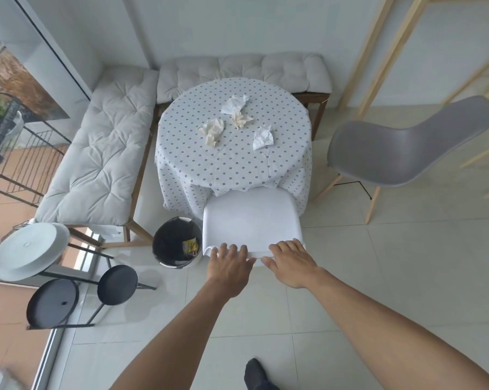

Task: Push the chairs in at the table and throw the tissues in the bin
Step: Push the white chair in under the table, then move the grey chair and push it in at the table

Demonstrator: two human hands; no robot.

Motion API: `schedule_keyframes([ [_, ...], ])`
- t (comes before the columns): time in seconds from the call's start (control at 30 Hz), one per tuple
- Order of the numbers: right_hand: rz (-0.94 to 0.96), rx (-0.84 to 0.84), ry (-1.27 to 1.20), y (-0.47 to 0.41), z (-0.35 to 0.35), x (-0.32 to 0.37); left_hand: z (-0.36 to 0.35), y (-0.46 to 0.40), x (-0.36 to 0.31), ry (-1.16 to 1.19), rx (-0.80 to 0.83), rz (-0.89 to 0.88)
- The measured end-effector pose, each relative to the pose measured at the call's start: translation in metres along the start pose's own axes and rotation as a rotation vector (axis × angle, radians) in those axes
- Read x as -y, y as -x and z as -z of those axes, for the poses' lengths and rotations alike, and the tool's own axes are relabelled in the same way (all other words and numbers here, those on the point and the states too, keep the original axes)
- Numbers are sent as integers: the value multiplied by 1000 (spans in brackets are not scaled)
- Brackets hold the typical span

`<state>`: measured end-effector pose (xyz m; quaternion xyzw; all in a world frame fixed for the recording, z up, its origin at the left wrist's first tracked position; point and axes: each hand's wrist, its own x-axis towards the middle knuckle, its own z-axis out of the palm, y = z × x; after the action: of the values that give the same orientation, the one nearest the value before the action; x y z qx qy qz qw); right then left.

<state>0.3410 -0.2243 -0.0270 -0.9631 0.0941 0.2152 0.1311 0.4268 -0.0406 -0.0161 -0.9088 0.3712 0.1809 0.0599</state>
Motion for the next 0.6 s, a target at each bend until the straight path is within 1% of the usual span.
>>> schedule_keyframes([
  [0.07, -8, 10, -19, 0, -2, 1, 1, -1, 3, 13, 20, -10],
  [0.17, -33, 3, -44, 4, 1, -1, 1, -2, 4, 95, 54, 7],
  [0.27, -71, -9, -51, 11, 8, -8, 5, -5, 6, 161, 59, 25],
  [0.37, -115, -19, -65, 22, 22, -21, 17, -11, 0, 165, 46, 28],
  [0.6, -190, -79, -85, 52, 65, -70, 69, -39, -50, 130, -6, -37],
])
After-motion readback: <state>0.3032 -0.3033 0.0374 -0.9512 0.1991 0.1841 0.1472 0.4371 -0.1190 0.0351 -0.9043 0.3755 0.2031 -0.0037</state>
